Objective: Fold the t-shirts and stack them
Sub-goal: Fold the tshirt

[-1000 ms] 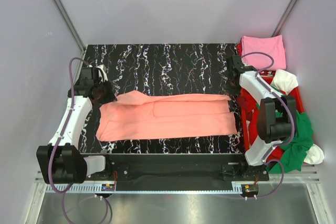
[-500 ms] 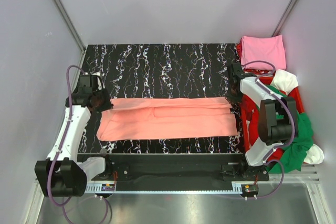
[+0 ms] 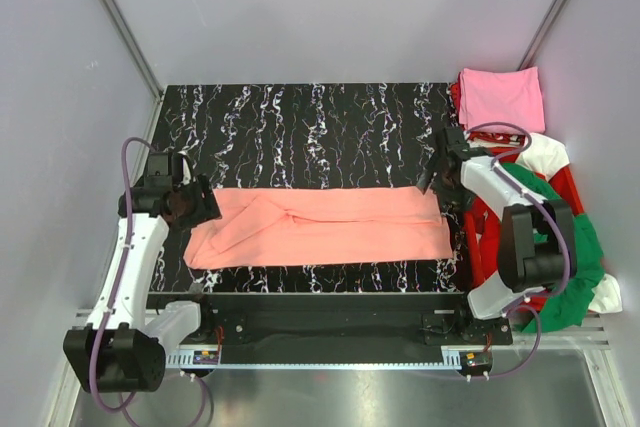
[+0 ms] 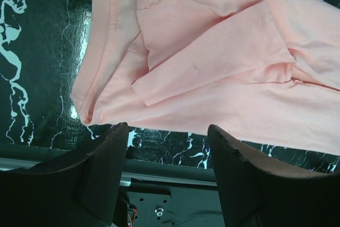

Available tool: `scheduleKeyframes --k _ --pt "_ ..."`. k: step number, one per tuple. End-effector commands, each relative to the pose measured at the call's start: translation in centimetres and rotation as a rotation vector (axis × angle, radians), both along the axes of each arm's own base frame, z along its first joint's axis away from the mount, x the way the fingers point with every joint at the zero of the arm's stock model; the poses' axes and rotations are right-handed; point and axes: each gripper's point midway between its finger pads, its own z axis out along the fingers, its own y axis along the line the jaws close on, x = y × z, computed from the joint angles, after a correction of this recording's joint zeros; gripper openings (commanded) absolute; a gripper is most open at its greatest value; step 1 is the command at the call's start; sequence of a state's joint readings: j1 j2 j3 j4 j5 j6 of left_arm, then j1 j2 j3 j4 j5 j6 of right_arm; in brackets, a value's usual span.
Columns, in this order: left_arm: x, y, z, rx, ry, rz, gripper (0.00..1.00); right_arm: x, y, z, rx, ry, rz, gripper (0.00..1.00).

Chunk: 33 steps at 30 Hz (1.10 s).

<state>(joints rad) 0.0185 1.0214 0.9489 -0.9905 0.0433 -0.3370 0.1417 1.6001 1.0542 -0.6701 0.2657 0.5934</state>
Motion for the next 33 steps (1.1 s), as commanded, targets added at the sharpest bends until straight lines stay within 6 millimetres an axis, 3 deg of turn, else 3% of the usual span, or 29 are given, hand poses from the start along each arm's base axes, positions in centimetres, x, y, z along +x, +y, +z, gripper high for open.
scheduleKeyframes --k 1,4,8,9,10,11,12,14,15,16,18,19,22,25,27,28,33 --pt "0.3 0.3 2.1 0.015 -0.094 0.020 0.67 0.4 -2.3 4.1 -0.070 -0.101 -0.065 1.00" --pt "1.7 -0.1 2.6 -0.012 -0.152 0.034 0.66 1.5 0.8 6.9 0.040 -0.191 0.014 0.96" --pt "3.8 -0.5 4.2 -0.038 -0.233 0.023 0.63 3.2 10.2 11.0 0.164 -0.323 0.263 0.93" --pt "4.0 -0.3 4.5 -0.035 -0.244 0.032 0.60 2.2 15.1 11.5 0.246 -0.319 0.395 0.92" --pt "4.1 0.0 5.0 -0.027 -0.263 0.047 0.59 2.3 17.4 10.8 0.280 -0.298 0.441 0.91" --pt "4.2 0.3 5.6 -0.023 -0.297 0.056 0.58 2.8 20.3 12.4 0.315 -0.333 0.500 0.88" --pt "4.1 0.5 5.7 -0.021 -0.314 0.065 0.57 1.6 23.9 12.6 0.342 -0.324 0.598 0.88" --pt "3.5 0.7 5.9 -0.029 -0.362 0.079 0.57 2.3 28.7 12.5 0.357 -0.311 0.708 0.87" --pt "3.2 0.6 5.7 -0.037 -0.376 0.081 0.57 0.9 32.0 12.4 0.423 -0.278 0.805 0.86" --pt "2.8 0.2 6.1 -0.062 -0.418 0.074 0.57 1.7 34.5 11.6 0.451 -0.261 0.857 0.85" --pt "2.1 -0.4 4.9 -0.094 -0.418 0.069 0.57 1.2 37.9 11.3 0.535 -0.239 0.953 0.84" --pt "2.0 -1.0 5.9 -0.112 -0.465 0.041 0.59 1.9 40.1 10.4 0.546 -0.230 0.995 0.84" --pt "1.7 -0.8 7.5 -0.093 -0.525 0.028 0.59 1.4 44.1 8.7 0.593 -0.185 1.112 0.81" --pt "1.5 -0.9 7.8 -0.101 -0.561 0.038 0.59 0.9 47.0 6.9 0.613 -0.148 1.196 0.81" --pt "1.5 -0.9 8.1 -0.101 -0.582 0.031 0.59 0.8 47.3 5.5 0.598 -0.102 1.194 0.81" --pt "1.5 -0.5 8.2 -0.086 -0.589 0.048 0.59 1.0 47.5 3.7 0.596 -0.070 1.185 0.81" --pt "1.6 -0.5 8.0 -0.089 -0.584 0.052 0.59 1.1 48.7 2.3 0.632 -0.061 1.187 0.79"
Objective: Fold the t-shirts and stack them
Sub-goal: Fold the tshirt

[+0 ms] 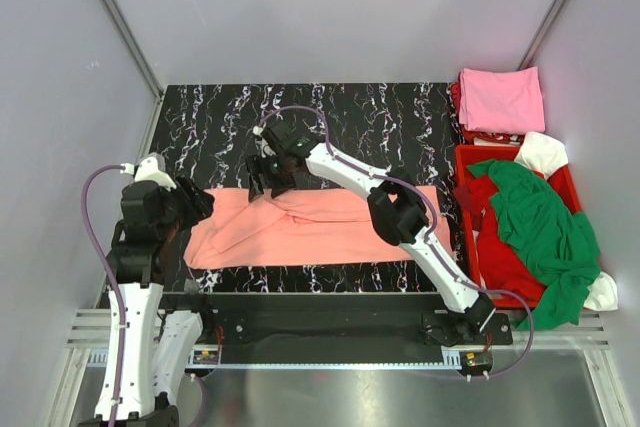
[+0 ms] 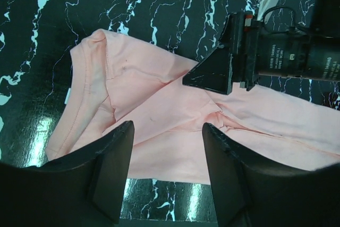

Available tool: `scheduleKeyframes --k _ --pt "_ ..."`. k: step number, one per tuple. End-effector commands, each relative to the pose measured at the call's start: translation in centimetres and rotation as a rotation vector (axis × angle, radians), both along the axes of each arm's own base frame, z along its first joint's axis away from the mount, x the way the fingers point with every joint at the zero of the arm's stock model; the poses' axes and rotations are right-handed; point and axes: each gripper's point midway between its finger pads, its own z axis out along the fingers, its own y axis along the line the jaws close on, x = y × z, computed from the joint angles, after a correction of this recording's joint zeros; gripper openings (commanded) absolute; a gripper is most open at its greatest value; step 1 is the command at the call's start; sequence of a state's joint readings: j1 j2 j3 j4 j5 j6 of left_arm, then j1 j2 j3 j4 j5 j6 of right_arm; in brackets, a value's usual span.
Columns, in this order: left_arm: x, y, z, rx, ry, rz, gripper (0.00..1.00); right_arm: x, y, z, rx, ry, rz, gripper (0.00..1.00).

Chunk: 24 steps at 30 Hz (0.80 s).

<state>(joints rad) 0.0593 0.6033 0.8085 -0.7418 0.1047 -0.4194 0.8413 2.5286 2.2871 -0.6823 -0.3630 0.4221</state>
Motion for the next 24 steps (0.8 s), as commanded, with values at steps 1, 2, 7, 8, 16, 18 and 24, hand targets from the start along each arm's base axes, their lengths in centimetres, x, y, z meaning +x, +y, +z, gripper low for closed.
scheduleKeyframes --k 1,2,7,8,16,18,24 --pt "1.0 0.0 1.2 -0.003 -0.059 -0.001 0.59 -0.3 1.2 1.9 0.064 -0.001 0.047 0.78" --pt "1.0 0.0 1.1 -0.002 -0.058 -0.001 0.59 -0.4 1.4 1.8 0.067 0.003 0.052 0.76" --pt "1.1 -0.1 1.0 -0.007 -0.061 -0.004 0.59 -1.0 1.6 1.3 0.066 0.007 0.066 0.72" --pt "1.1 -0.1 0.9 -0.006 -0.055 -0.005 0.60 -1.0 1.8 1.4 0.068 -0.003 0.067 0.69" --pt "1.1 0.0 0.8 -0.003 -0.048 0.001 0.59 -1.8 1.9 2.6 0.054 -0.065 0.090 0.63" --pt "1.1 0.0 0.8 -0.004 -0.050 0.000 0.59 -2.1 2.0 2.8 0.056 -0.069 0.095 0.60" --pt "1.2 0.0 0.7 -0.002 -0.047 0.000 0.60 -2.4 1.9 2.3 0.033 -0.081 0.095 0.44"
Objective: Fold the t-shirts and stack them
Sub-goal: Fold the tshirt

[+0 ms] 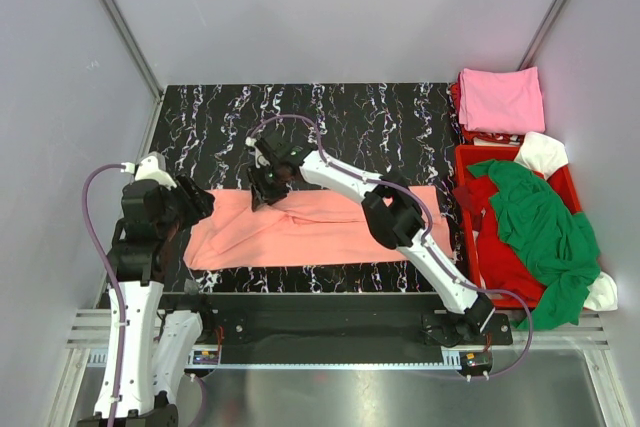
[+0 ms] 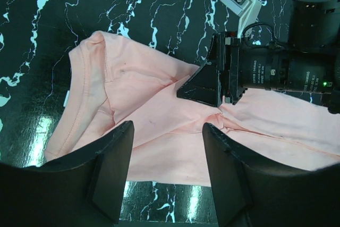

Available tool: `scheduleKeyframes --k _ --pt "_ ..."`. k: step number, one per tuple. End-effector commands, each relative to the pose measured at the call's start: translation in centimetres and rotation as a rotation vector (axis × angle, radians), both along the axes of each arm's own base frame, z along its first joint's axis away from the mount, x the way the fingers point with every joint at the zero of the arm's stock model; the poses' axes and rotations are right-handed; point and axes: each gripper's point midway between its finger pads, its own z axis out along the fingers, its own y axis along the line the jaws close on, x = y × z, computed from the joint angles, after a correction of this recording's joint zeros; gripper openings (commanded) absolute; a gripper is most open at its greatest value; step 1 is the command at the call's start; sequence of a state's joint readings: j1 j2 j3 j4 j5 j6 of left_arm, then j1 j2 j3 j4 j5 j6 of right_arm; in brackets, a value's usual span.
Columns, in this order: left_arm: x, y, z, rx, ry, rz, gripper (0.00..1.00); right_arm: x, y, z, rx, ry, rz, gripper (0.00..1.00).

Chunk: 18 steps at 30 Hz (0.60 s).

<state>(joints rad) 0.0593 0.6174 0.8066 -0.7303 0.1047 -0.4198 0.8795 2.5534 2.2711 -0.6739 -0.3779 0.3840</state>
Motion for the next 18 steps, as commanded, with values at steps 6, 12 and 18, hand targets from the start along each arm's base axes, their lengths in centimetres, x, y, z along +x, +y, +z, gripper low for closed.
scheduleKeyframes --k 6,12,18 --pt "1.0 -0.1 0.6 -0.003 -0.040 -0.005 0.60 0.2 0.5 5.1 0.034 -0.148 0.008 0.41" --pt "1.0 -0.1 0.5 -0.005 -0.038 -0.005 0.59 0.9 -0.2 7.6 0.008 -0.253 -0.002 0.40" --pt "1.1 0.0 0.4 -0.003 -0.032 -0.002 0.59 -0.3 0.1 7.3 0.017 -0.234 0.044 0.23"
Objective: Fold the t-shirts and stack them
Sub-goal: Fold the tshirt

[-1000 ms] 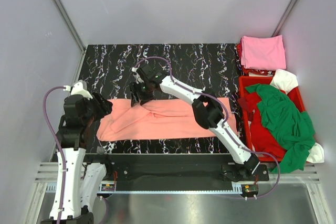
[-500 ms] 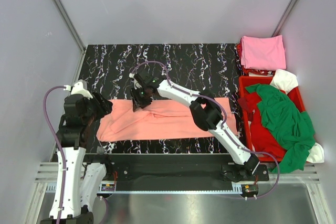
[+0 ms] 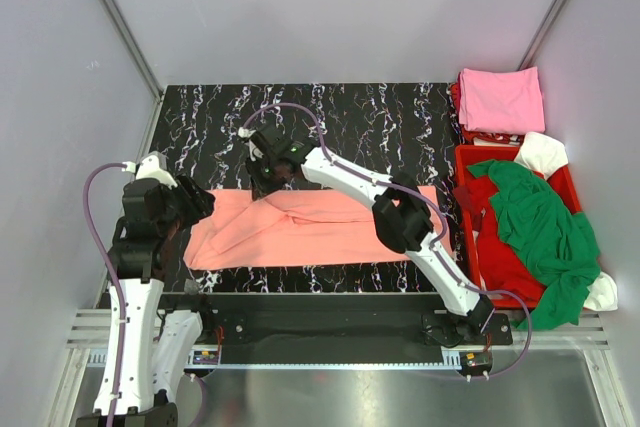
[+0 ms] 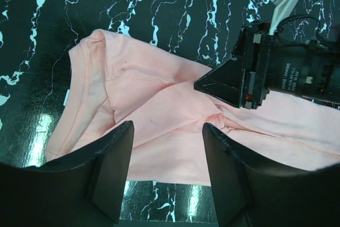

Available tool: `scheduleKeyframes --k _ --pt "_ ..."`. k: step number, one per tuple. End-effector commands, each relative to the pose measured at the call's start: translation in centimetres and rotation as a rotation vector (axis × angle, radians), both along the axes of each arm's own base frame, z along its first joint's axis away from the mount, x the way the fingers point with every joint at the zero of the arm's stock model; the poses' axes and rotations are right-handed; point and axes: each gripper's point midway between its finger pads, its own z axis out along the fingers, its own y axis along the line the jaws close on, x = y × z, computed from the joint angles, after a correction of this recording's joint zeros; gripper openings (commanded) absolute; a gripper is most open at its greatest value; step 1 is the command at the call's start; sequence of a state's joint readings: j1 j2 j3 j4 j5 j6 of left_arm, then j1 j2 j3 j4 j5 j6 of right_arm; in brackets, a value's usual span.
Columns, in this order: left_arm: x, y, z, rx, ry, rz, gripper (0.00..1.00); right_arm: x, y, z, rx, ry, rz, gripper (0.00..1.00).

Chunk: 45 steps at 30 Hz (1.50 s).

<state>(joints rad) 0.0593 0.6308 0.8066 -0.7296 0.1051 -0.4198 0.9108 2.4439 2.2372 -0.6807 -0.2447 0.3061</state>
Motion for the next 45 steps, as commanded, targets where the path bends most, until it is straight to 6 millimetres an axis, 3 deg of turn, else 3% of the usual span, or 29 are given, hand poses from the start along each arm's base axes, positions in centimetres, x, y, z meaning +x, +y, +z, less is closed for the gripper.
scheduleKeyframes --k 1,7,9,12,15,35,36,42,45 --pt "0.9 0.0 0.6 -0.002 -0.044 -0.002 0.59 -1.0 0.5 3.0 0.033 -0.051 0.041 0.24" --pt "1.0 0.1 0.5 0.000 -0.041 0.001 0.60 -1.2 0.8 1.8 0.033 -0.035 0.036 0.20" --pt "1.0 0.1 0.5 0.000 -0.040 0.004 0.60 -0.7 0.5 1.1 0.006 -0.048 0.017 0.41" --pt "1.0 0.1 0.6 -0.004 -0.043 0.003 0.59 0.1 0.0 1.0 -0.029 -0.083 -0.012 0.65" --pt "1.0 0.0 0.5 -0.003 -0.041 0.001 0.59 0.8 -0.2 1.1 -0.036 -0.107 -0.026 0.71" --pt "1.0 0.0 0.6 -0.003 -0.048 -0.003 0.59 1.0 1.0 -3.1 -0.064 -0.044 -0.016 0.66" --pt "1.0 0.0 0.6 -0.005 -0.046 -0.002 0.59 0.9 1.0 -3.2 -0.065 -0.042 -0.016 0.61" --pt "1.2 0.0 0.4 -0.009 -0.037 -0.005 0.59 0.9 0.9 -1.8 -0.047 -0.055 -0.023 0.52" --pt "1.1 0.1 0.5 -0.008 -0.040 -0.002 0.59 0.9 0.9 -0.5 -0.025 -0.071 -0.024 0.40"
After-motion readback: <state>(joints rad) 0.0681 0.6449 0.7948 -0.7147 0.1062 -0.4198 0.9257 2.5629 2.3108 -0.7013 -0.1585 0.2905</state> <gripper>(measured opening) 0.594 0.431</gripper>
